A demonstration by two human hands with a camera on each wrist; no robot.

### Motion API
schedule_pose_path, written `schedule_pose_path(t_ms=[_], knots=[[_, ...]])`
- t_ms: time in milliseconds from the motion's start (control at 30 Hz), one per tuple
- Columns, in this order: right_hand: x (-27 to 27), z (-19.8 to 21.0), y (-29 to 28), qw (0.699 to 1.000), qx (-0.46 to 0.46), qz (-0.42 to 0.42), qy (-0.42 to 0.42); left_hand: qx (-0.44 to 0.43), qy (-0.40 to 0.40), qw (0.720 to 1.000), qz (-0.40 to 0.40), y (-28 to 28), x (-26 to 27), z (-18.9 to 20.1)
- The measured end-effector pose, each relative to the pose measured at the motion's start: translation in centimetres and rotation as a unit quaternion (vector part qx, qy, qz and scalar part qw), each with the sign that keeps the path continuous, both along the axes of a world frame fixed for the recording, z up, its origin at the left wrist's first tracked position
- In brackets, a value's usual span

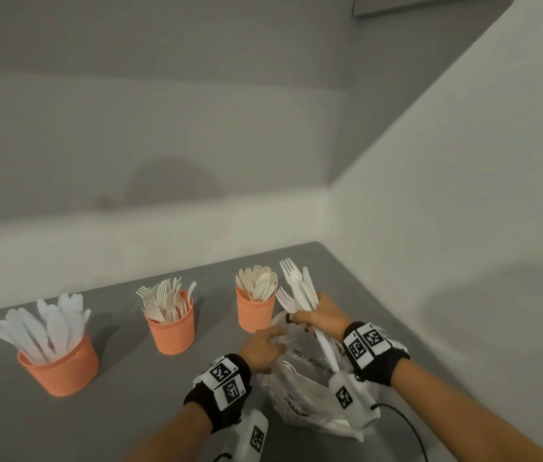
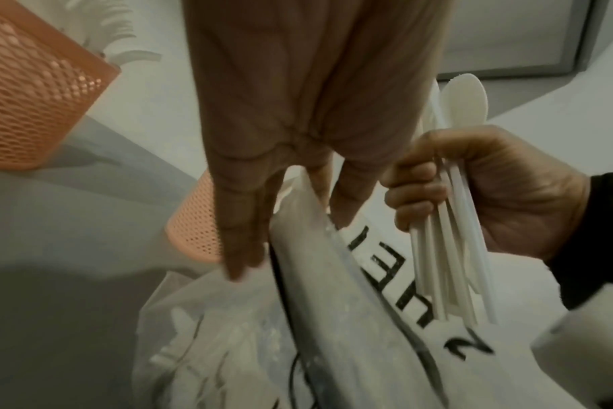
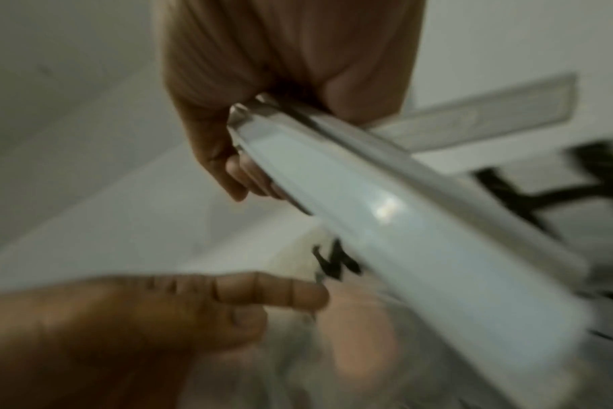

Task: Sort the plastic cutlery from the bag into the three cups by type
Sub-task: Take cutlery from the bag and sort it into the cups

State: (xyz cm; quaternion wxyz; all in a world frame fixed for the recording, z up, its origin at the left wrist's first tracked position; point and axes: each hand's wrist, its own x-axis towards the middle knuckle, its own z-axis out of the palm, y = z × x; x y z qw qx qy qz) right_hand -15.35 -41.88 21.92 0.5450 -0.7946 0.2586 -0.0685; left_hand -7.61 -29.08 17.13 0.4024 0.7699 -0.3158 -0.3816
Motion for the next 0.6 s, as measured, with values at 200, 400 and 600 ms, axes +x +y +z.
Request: schedule_pose_path(t_ms=[200, 400, 600], knots=[[4.1, 3.2, 1.3, 0.981, 0.147, -0.029, -0.122, -0.151, 0.091, 0.971, 0.159, 3.2, 2.7, 1.7], [9.3, 2.3, 6.1, 0.956, 0.239, -0.044, -0.162, -0.200, 0.428, 0.836, 0.278, 6.7, 3.9, 1.7], [12.6, 0.9, 11.1, 0.958, 0.246, -0.040, -0.145, -0.266, 0.465, 0.791, 0.295, 9.1, 5.1, 2.8]])
